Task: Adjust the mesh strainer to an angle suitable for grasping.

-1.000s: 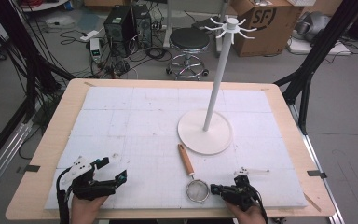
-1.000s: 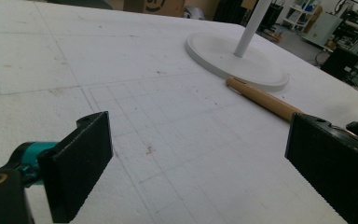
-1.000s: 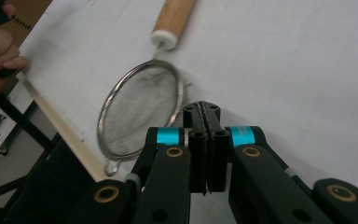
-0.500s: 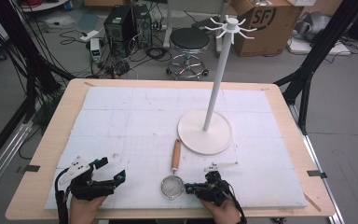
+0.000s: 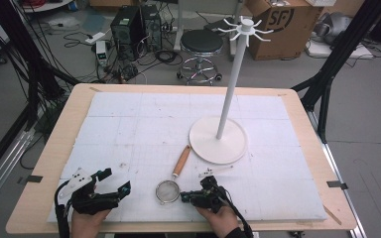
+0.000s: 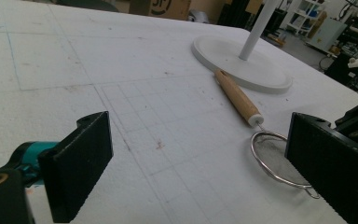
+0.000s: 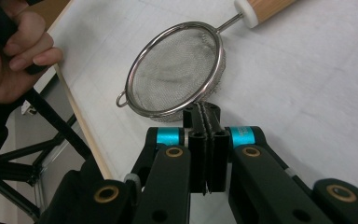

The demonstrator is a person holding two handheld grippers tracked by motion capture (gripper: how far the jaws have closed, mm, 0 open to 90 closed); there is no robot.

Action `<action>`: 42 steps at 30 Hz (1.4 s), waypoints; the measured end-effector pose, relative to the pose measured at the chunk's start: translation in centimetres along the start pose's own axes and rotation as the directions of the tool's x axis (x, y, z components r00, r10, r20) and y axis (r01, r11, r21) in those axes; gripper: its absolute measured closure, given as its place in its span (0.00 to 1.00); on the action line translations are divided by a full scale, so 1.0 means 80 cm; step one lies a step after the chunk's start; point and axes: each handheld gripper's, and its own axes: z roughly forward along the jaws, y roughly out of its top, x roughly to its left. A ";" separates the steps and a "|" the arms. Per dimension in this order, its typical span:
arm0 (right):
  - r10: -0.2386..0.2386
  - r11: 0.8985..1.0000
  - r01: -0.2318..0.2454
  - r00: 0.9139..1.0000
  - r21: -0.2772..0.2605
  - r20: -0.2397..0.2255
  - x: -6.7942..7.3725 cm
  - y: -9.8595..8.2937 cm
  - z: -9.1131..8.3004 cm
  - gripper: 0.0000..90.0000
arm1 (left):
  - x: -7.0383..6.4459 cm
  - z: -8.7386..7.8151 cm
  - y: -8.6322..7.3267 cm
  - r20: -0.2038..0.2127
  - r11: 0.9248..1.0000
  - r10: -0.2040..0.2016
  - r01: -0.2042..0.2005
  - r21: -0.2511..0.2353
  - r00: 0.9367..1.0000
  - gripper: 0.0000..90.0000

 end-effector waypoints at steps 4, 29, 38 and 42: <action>-0.012 1.000 0.012 1.000 0.010 -0.004 0.006 0.008 0.009 1.00 | 0.001 -0.001 0.000 -0.003 1.000 0.003 -0.003 0.001 1.000 0.09; -0.045 0.999 0.045 0.999 0.030 -0.001 0.022 0.044 0.058 1.00 | 0.001 -0.003 0.000 0.007 1.000 0.005 -0.005 -0.001 1.000 0.09; -0.065 0.998 0.064 0.998 -0.028 -0.023 0.020 0.037 0.037 0.89 | 0.002 -0.002 -0.001 0.015 1.000 -0.004 0.004 0.001 1.000 0.09; -0.103 0.991 0.106 0.994 -0.085 0.031 0.019 0.030 0.013 0.70 | 0.002 0.001 0.000 0.013 1.000 0.003 -0.003 0.006 1.000 0.09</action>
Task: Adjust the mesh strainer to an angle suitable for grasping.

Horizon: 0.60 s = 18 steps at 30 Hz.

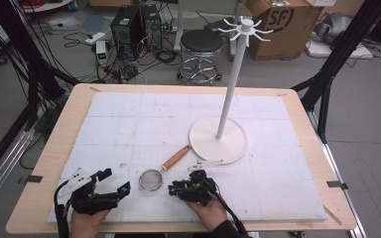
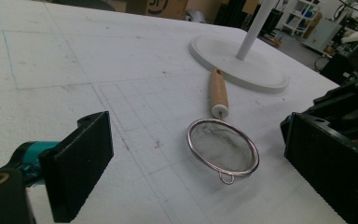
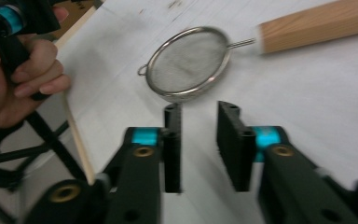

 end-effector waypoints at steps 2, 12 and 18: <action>-0.006 1.000 0.006 1.000 -0.027 0.005 -0.005 -0.002 -0.014 0.62 | -0.003 0.001 0.000 0.004 1.000 0.003 -0.003 0.004 1.000 0.09; 0.003 0.990 -0.004 1.000 -0.138 -0.007 -0.030 -0.013 -0.073 0.29 | -0.012 0.010 0.000 0.026 0.999 0.031 -0.032 0.029 0.999 0.09; 0.010 0.973 -0.006 1.000 -0.231 0.016 -0.051 -0.026 -0.125 0.23 | -0.010 0.009 0.000 0.023 0.999 0.032 -0.033 0.026 0.999 0.09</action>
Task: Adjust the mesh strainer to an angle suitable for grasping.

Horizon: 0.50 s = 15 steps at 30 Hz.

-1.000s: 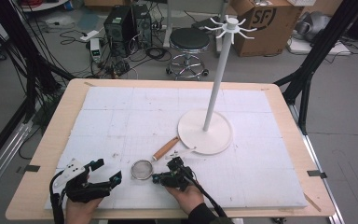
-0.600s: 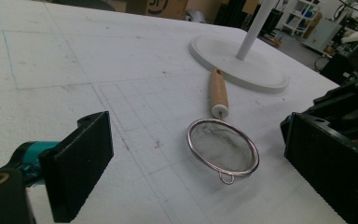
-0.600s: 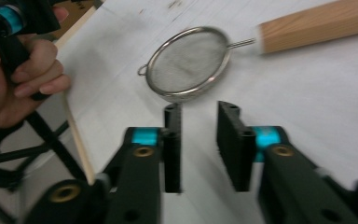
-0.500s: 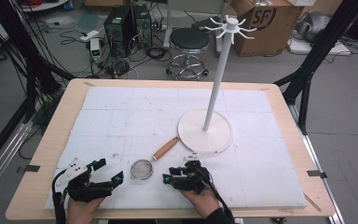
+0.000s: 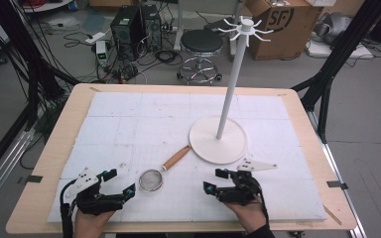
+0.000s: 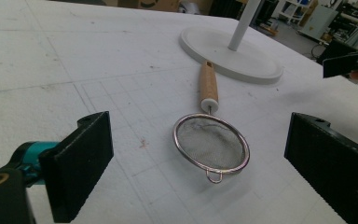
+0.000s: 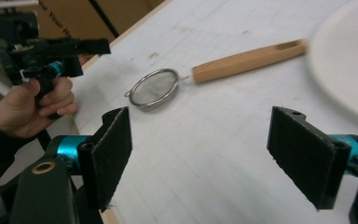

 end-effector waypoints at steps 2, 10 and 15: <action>0.011 1.000 -0.010 1.000 -0.028 0.027 -0.008 0.000 -0.016 0.23 | 0.001 0.001 0.000 0.000 1.000 -0.001 0.001 0.004 1.000 0.09; 0.023 0.991 -0.009 0.994 -0.137 0.106 -0.034 -0.011 -0.079 0.18 | 0.003 0.007 0.002 0.019 1.000 0.003 -0.003 0.003 1.000 0.09; 0.075 0.983 -0.049 0.987 -0.176 0.141 -0.043 -0.017 -0.099 0.18 | -0.001 0.012 0.003 0.031 1.000 0.013 -0.013 0.007 0.999 0.09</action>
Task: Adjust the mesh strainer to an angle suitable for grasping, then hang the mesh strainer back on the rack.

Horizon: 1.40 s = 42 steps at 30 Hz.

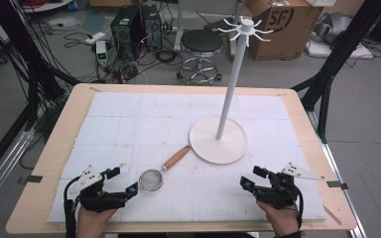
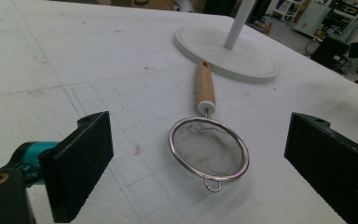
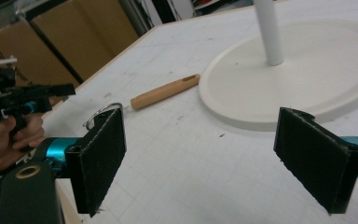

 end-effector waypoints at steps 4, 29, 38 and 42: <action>0.013 1.000 -0.012 1.000 -0.021 0.015 -0.004 -0.002 -0.009 0.18 | -0.001 0.005 0.001 0.001 1.000 0.003 -0.003 0.003 1.000 0.09; 0.058 0.997 -0.054 0.995 -0.049 0.085 -0.012 -0.022 -0.041 0.18 | -0.020 0.058 0.021 0.048 0.995 0.056 -0.059 0.083 0.997 0.14; 0.061 0.997 -0.057 0.995 -0.054 0.082 -0.015 -0.021 -0.045 0.18 | -0.042 0.101 0.048 0.064 0.974 0.137 -0.146 0.176 0.989 0.17; 0.073 0.996 -0.069 0.994 -0.049 0.076 -0.018 -0.022 -0.044 0.18 | -0.044 0.119 0.053 0.067 0.962 0.154 -0.165 0.216 0.986 0.20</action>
